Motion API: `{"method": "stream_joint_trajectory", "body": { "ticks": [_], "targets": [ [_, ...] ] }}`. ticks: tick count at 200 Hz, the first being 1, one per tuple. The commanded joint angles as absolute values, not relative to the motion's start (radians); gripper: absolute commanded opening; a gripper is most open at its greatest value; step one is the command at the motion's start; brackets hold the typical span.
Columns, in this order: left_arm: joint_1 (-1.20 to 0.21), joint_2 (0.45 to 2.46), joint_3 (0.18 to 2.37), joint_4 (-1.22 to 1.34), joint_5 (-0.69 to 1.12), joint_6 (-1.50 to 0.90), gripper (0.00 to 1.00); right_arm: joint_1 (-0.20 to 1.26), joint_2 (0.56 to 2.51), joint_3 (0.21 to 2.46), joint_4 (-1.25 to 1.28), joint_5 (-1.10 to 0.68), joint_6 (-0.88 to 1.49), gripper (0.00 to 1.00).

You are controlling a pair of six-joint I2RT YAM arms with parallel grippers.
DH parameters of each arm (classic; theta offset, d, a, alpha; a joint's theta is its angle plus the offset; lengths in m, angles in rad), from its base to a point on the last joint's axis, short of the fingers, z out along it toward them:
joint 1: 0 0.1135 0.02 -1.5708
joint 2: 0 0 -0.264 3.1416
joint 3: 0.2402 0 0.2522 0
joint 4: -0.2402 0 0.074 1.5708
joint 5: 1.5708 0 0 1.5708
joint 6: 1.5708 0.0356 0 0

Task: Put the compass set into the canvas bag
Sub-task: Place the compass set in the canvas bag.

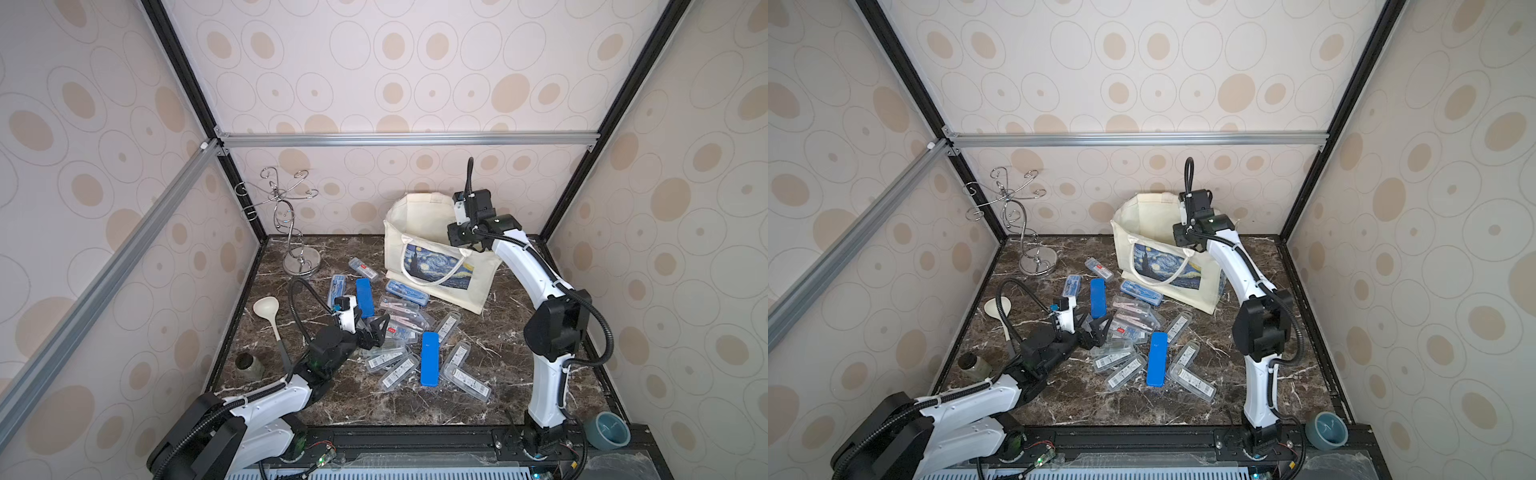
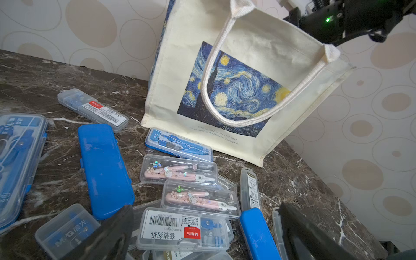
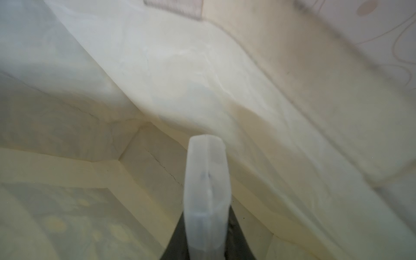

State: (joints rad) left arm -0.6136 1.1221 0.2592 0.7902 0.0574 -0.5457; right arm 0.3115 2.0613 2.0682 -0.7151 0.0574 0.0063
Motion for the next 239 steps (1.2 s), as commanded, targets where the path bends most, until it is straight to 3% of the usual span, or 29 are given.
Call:
{"method": "stream_joint_trajectory", "body": {
  "ticks": [1, 139, 181, 207, 239],
  "targets": [
    [-0.618, 1.133, 0.288, 0.822, 0.047, -0.556, 1.0, 0.304, 2.083, 2.125, -0.826, 0.077, -0.05, 0.07],
    [-0.617, 1.145, 0.317, 0.721, -0.034, -0.602, 1.0, 0.284, 2.202, 2.211, -1.034, 0.094, -0.033, 0.13],
    [-0.617, 1.159, 0.359, 0.603, -0.129, -0.642, 1.0, 0.283, 2.184, 2.215, -1.025, 0.097, -0.028, 0.26],
    [-0.618, 1.172, 0.396, 0.516, -0.194, -0.664, 1.0, 0.284, 2.164, 2.215, -1.012, 0.095, -0.038, 0.45],
    [-0.613, 1.17, 0.407, 0.471, -0.255, -0.697, 1.0, 0.284, 2.13, 2.216, -0.985, 0.085, -0.04, 0.56]
  ]
}}
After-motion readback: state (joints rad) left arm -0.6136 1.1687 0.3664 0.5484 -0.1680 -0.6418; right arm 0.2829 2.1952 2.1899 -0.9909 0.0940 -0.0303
